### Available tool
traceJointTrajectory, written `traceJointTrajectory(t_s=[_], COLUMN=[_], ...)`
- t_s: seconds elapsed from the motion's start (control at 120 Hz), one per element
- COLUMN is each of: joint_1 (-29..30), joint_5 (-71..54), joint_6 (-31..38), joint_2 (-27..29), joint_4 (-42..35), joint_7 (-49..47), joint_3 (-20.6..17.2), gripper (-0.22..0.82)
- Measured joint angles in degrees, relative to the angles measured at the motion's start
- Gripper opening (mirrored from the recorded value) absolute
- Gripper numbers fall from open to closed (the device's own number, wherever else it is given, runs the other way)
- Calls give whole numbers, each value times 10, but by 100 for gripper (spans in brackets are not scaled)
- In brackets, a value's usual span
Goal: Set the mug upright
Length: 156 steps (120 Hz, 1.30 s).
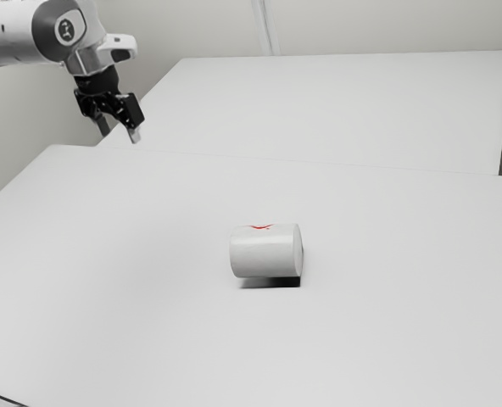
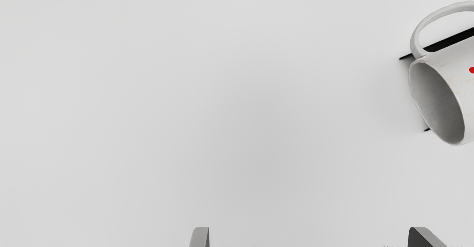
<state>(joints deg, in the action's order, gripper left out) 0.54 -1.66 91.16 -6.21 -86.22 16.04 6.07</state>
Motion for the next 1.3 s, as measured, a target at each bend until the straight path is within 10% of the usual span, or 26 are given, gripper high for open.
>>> traceJointTrajectory(t_s=[0.725, 1.008, 1.3], joint_1=[16, -77, -119], joint_5=[278, 448, 549], joint_6=[-23, -29, 7], joint_2=[37, -35, -51], joint_4=[-165, -198, -269], joint_7=[2, 24, 73], joint_3=[43, 161, 177], gripper=[58, 58, 58])
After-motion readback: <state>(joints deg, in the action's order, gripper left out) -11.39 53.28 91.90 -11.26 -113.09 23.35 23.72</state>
